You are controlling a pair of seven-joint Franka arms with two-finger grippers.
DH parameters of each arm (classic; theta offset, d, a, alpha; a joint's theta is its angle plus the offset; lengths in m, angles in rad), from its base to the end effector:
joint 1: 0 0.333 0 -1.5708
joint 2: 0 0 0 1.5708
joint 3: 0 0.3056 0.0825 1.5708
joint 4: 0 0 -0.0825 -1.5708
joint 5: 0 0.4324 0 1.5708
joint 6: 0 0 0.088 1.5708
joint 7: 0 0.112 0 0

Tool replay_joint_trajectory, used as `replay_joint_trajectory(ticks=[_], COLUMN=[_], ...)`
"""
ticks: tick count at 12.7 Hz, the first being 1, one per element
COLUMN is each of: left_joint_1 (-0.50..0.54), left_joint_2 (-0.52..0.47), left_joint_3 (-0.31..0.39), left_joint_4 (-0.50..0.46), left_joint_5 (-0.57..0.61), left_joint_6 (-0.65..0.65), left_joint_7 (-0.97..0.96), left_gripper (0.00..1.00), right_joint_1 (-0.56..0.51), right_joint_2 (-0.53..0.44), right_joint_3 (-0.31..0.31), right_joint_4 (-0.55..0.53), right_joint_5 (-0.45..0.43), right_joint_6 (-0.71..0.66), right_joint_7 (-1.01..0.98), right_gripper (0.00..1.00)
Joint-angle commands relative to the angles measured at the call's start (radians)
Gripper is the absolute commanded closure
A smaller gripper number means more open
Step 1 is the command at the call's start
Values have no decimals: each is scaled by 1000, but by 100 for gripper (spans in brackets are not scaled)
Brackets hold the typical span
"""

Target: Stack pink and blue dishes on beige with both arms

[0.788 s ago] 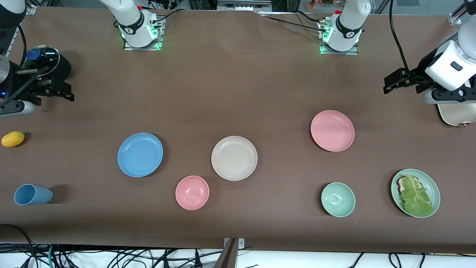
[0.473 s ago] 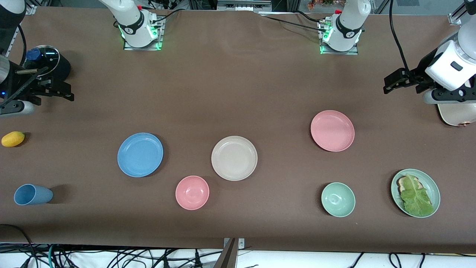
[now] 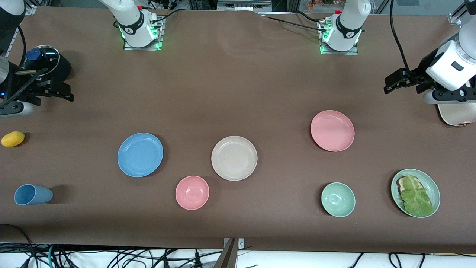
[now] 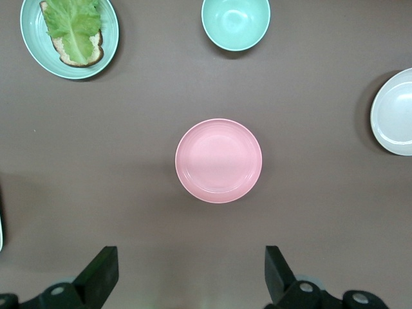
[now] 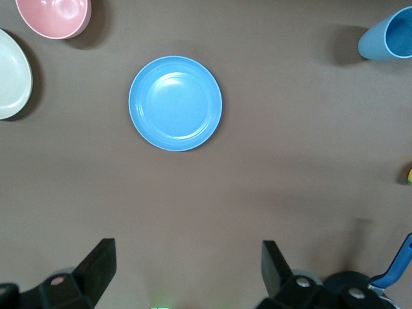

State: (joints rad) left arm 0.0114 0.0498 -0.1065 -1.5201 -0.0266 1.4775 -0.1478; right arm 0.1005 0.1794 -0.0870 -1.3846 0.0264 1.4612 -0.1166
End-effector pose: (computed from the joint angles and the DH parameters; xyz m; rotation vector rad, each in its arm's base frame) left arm 0.6042 -0.0593 0.5976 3.1166 0.0800 -0.1487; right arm 0.6432 0.0167 0.5844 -3.1147 -0.2062 0.1585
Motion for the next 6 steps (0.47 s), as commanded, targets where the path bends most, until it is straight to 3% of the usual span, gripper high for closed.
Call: replay_joint_trajectory(ticks=[1, 6], left_joint_1=[2, 1], left_joint_2=[-2, -2], left_joint_3=[2, 2], left_joint_4=[-2, -2], left_joint_5=[-18, -18], left_joint_6=[7, 7], left_joint_7=[10, 10], left_gripper=[0, 0], right_joint_1=[-10, -7], right_joint_2=[3, 8], right_joint_3=[1, 1], right_joint_4=[7, 6], right_joint_5=[1, -2], right_joint_6=[-4, -2], right_joint_7=[11, 12], right_gripper=[0, 0])
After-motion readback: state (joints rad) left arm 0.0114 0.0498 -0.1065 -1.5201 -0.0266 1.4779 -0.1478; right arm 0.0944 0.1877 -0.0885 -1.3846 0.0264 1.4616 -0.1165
